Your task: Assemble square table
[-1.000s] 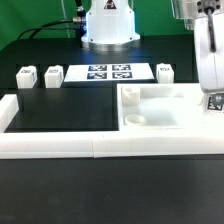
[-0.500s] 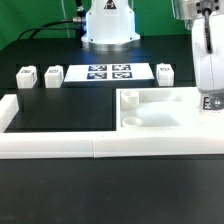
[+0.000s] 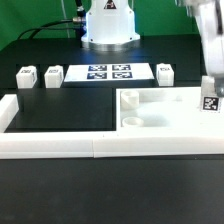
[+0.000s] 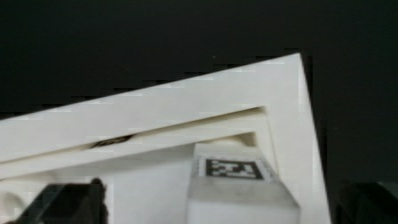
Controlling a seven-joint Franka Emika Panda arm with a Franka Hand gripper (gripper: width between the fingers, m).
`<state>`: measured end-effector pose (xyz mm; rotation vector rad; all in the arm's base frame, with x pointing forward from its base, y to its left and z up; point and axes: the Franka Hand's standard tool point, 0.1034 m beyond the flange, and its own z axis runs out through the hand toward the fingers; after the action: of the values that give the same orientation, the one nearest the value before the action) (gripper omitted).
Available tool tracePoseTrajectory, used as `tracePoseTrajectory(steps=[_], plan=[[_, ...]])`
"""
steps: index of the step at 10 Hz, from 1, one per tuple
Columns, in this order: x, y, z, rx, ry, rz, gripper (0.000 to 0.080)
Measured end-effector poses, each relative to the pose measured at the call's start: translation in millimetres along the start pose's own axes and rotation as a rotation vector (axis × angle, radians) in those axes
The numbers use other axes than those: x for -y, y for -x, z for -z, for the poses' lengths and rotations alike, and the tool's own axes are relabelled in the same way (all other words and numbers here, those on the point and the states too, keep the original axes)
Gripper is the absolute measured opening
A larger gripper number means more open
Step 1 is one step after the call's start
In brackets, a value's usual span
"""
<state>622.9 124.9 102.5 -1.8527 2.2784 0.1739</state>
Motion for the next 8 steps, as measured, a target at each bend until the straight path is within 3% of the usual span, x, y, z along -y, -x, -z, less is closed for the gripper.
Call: tracePoseTrajectory(steps=[1, 8], plan=[[2.7, 2.2, 8.9, 0.005, -0.011, 0.008, 0.0649], [2.4, 1.9, 6.3, 0.004, -0.009, 0.020, 0.0649]])
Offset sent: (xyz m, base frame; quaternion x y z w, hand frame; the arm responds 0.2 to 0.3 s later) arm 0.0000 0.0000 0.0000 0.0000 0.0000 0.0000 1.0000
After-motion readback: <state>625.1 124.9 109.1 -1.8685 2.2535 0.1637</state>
